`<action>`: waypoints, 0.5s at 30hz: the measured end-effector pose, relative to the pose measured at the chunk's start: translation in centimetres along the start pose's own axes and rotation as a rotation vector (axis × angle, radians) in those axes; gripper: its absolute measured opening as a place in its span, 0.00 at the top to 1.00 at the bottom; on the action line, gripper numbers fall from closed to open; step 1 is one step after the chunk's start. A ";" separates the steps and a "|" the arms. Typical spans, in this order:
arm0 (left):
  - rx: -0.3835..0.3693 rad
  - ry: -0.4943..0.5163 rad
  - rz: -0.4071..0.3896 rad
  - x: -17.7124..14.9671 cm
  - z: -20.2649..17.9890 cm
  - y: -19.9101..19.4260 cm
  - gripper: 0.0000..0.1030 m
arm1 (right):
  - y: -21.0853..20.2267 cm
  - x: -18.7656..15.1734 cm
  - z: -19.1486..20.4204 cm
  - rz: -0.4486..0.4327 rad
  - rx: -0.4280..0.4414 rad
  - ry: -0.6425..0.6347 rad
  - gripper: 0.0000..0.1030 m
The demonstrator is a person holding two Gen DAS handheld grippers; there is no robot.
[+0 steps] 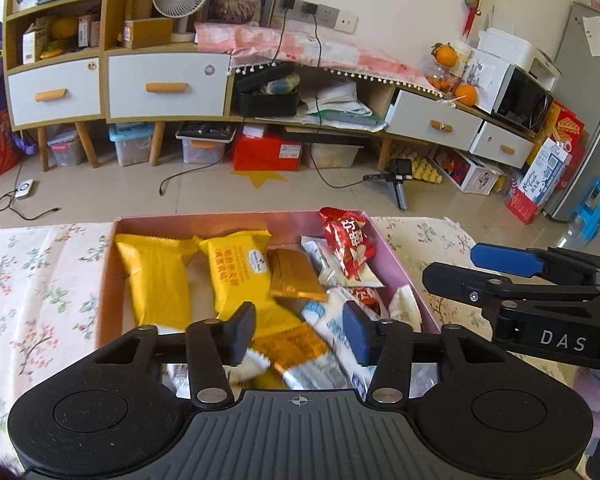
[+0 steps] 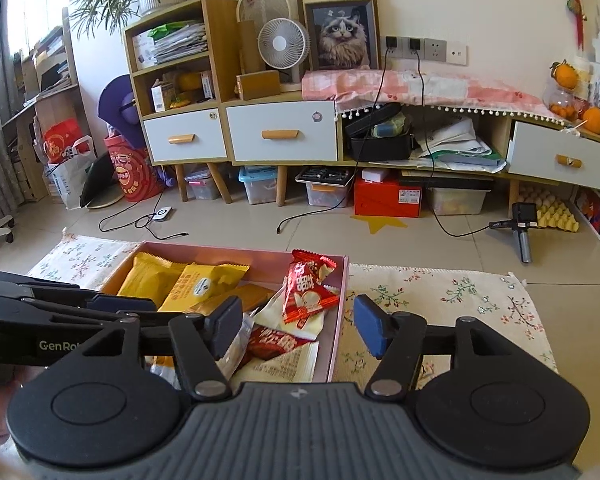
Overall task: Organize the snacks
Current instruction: 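Withdraw both open tools toward the wafer pack and pink pastry bag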
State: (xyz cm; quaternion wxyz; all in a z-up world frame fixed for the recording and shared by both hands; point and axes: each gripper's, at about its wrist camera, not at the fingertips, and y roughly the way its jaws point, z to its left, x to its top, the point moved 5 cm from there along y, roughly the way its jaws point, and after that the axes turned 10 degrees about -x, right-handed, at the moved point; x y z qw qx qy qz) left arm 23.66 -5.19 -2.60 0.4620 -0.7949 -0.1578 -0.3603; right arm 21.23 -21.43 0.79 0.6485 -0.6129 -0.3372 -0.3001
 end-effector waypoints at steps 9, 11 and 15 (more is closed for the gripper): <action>0.014 0.035 0.005 -2.0 -1.0 -3.4 0.37 | -2.6 -1.3 0.9 0.006 0.009 -0.018 0.33; 0.019 0.043 0.006 -2.4 -1.2 -4.1 0.35 | -3.0 -1.5 1.0 0.008 0.012 -0.018 0.31; 0.027 0.056 0.013 -3.3 -1.7 -5.1 0.30 | -4.0 -2.1 1.3 0.013 0.016 -0.017 0.27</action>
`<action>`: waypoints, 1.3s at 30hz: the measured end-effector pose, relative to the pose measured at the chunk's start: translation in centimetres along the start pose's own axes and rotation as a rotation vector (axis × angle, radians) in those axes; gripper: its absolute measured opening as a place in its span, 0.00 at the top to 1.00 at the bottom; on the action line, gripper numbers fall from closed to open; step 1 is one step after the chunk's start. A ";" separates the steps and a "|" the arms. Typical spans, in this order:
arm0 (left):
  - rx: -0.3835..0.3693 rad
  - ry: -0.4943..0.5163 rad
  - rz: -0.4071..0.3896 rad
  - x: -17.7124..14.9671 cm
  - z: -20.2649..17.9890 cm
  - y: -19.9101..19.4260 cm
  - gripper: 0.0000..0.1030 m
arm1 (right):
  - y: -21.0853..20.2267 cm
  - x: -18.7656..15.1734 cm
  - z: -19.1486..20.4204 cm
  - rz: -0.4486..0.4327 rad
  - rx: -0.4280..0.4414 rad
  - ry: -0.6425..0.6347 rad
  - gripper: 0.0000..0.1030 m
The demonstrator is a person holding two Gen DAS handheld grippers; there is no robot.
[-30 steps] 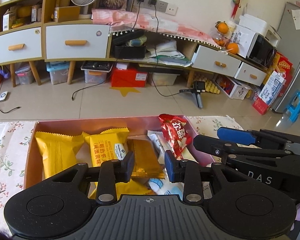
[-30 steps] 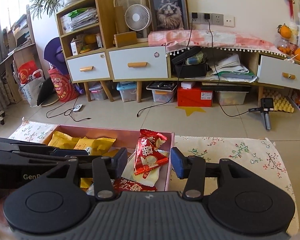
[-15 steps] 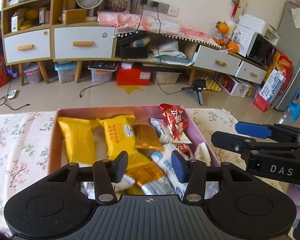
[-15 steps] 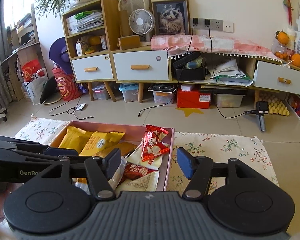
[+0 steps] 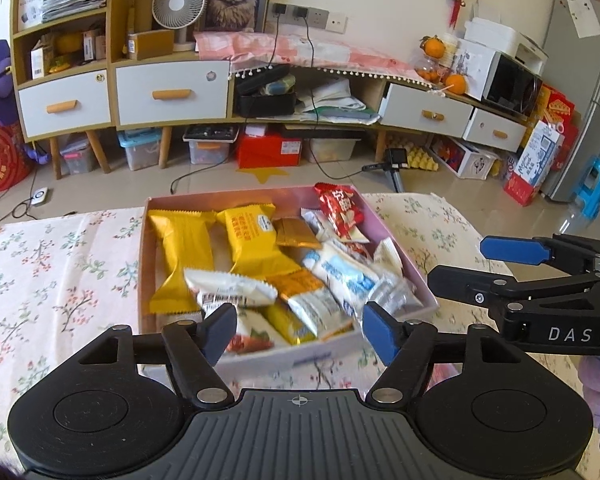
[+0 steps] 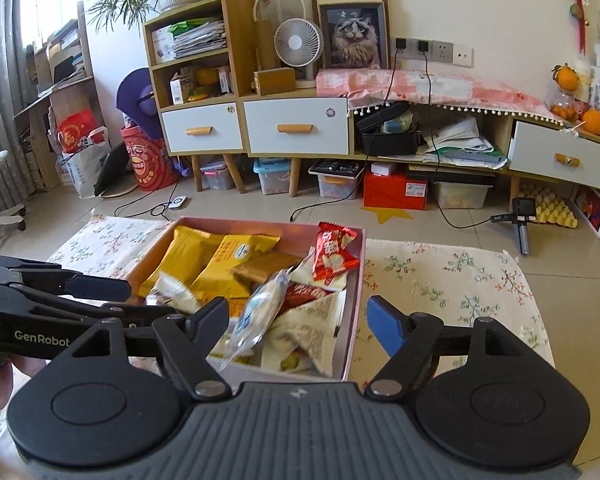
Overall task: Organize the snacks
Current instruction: 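Withdraw both open tools toward the wafer pack and pink pastry bag, then grasp the wafer pack with the left tool while the right tool grasps the pink pastry bag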
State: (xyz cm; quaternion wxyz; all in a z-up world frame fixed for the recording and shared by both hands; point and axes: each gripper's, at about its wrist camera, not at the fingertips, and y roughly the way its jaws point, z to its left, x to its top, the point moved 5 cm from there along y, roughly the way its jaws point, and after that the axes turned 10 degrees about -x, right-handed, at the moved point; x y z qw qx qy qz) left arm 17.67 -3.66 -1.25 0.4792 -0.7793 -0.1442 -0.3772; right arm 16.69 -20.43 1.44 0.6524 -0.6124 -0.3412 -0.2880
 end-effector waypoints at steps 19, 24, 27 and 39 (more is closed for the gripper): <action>0.034 -0.015 0.032 -4.5 -0.3 -2.5 0.10 | -2.2 -3.2 0.6 0.028 -0.003 0.025 0.09; 0.076 -0.034 0.029 -5.9 0.7 -2.6 0.05 | -1.9 -4.8 0.6 0.038 -0.017 0.029 0.02; 0.106 -0.056 0.043 -7.0 1.3 -2.5 0.04 | -1.8 -6.1 0.6 0.059 -0.019 0.015 0.01; 0.161 -0.044 0.073 -9.2 3.2 -0.6 0.04 | -0.4 -9.2 0.6 0.107 -0.048 -0.138 0.00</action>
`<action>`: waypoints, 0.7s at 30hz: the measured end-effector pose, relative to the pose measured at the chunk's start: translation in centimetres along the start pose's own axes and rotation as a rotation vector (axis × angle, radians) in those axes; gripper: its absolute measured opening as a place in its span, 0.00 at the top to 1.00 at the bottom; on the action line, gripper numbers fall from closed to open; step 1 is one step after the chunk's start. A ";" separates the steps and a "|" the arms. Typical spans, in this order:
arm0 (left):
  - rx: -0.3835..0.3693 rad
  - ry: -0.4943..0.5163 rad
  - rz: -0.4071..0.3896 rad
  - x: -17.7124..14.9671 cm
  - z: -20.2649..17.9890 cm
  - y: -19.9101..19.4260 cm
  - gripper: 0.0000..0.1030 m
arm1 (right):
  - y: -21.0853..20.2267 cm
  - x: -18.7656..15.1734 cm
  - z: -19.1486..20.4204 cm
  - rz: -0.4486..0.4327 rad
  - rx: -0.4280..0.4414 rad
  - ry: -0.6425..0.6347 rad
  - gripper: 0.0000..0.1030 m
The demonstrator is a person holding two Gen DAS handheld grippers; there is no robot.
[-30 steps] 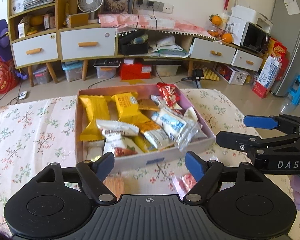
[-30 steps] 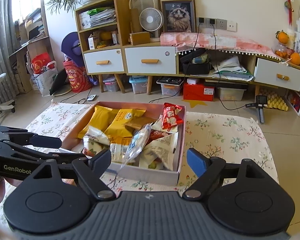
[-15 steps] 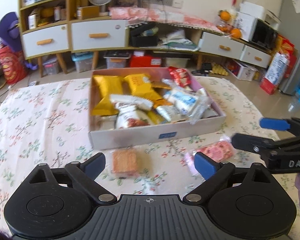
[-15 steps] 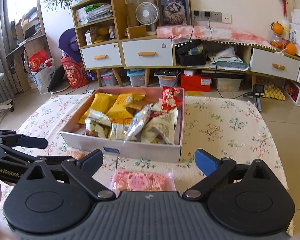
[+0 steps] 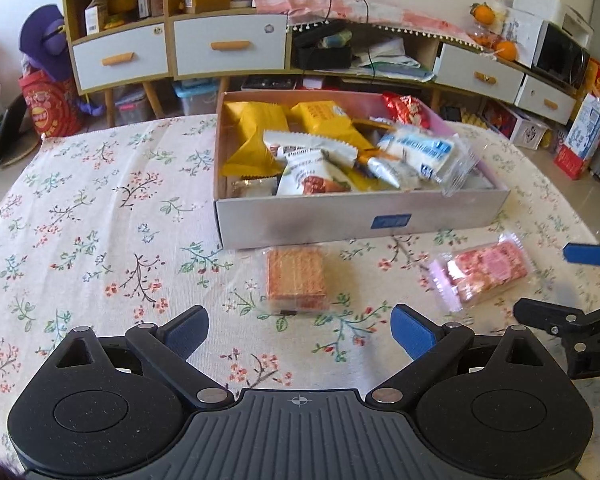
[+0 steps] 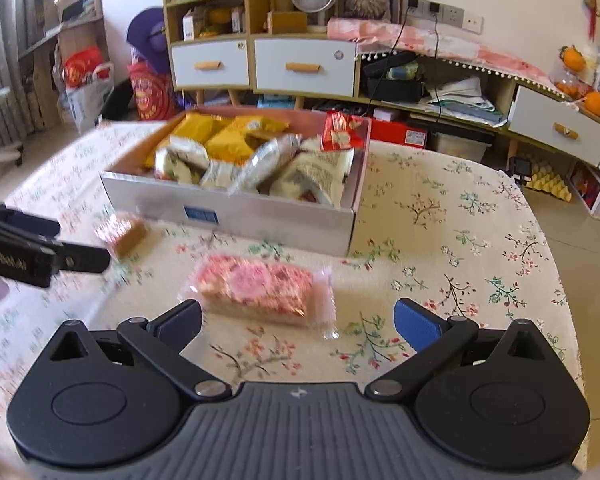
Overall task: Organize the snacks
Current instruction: 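Grasp the wafer pack with the left tool while the right tool grasps the pink pastry bag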
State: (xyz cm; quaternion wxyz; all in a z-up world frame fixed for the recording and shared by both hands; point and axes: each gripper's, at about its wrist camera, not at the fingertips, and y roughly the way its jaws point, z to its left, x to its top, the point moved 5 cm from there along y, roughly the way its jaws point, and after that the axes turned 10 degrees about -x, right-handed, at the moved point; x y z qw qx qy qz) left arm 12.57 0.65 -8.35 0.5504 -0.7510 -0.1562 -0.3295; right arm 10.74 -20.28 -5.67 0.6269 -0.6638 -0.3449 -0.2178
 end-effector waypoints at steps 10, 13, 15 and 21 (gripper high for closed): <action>-0.018 0.051 -0.010 -0.3 0.6 2.3 0.04 | 2.4 -0.6 -0.2 0.001 0.006 -0.050 0.00; -0.027 0.049 -0.022 0.0 0.7 2.6 0.04 | 2.8 -0.3 -0.1 -0.011 0.026 -0.037 0.00; -0.028 0.052 -0.030 0.1 0.7 2.9 0.04 | 2.9 -0.1 0.1 -0.020 0.037 -0.033 0.00; -0.028 0.047 -0.043 0.6 0.5 3.3 0.06 | 3.6 0.5 0.6 -0.028 0.067 -0.022 0.00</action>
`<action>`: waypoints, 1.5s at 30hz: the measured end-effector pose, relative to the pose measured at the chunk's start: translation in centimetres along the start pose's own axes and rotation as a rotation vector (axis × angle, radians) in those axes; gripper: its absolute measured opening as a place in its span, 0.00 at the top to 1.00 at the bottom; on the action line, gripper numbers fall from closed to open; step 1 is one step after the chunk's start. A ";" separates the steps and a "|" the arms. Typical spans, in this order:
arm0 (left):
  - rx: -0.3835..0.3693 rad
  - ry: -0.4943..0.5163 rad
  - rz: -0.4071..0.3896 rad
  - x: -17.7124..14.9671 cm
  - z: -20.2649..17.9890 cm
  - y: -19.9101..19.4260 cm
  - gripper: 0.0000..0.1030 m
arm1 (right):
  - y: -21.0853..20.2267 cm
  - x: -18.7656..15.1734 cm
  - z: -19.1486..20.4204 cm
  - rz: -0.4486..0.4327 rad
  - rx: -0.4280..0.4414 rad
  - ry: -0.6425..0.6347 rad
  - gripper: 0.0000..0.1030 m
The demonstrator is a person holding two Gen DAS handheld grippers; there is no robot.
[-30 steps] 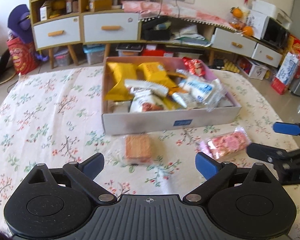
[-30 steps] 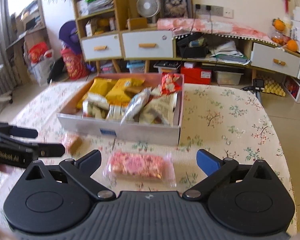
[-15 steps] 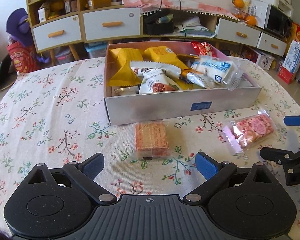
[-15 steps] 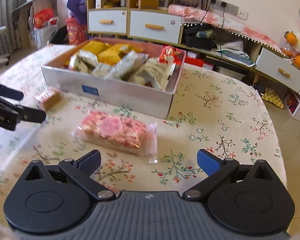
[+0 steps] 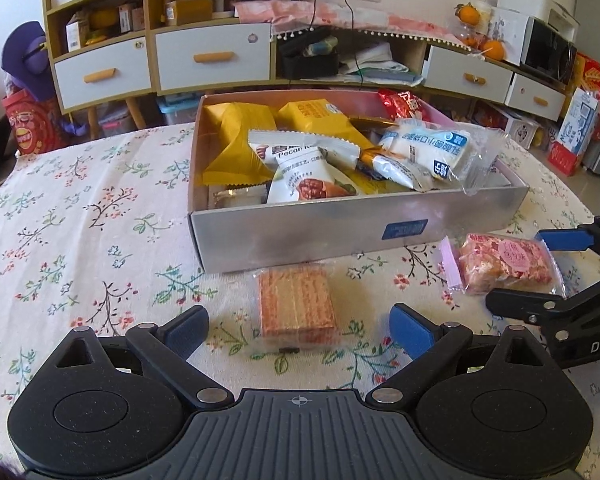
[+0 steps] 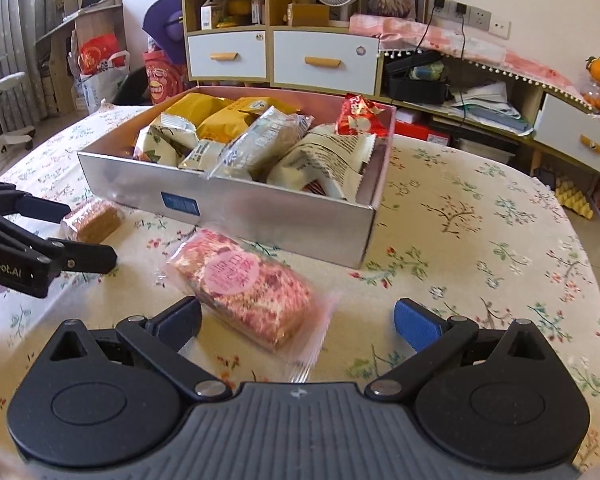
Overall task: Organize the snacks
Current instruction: 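Grasp the wafer pack with the left tool while the right tool grasps the pink pastry bag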
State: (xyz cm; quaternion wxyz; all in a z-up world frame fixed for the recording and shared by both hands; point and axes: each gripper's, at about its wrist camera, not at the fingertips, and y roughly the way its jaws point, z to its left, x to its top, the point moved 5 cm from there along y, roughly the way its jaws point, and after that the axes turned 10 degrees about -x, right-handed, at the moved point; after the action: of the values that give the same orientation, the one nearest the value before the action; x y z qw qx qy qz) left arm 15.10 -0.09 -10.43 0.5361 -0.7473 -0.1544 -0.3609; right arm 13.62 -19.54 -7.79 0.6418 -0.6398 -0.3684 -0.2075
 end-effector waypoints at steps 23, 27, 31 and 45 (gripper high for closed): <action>-0.020 0.011 0.012 0.6 -1.2 -0.5 0.50 | -1.1 0.8 2.6 -0.001 0.077 -0.070 0.37; -0.012 0.010 0.017 0.6 -1.2 -0.6 0.56 | -1.4 0.8 3.1 0.010 0.103 -0.083 0.42; -0.001 0.000 0.021 0.7 -0.9 -0.7 0.62 | -1.9 0.7 4.1 0.023 0.154 -0.105 0.44; 0.016 -0.016 0.028 0.7 -0.4 -0.8 0.65 | -1.1 1.4 5.1 0.011 0.107 -0.106 0.29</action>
State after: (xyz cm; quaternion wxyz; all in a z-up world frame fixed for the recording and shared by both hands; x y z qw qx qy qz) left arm 14.95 -0.21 -9.29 0.5459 -0.7480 -0.1511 -0.3460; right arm 12.67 -14.34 -6.52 0.6559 -0.6166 -0.4089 -0.1497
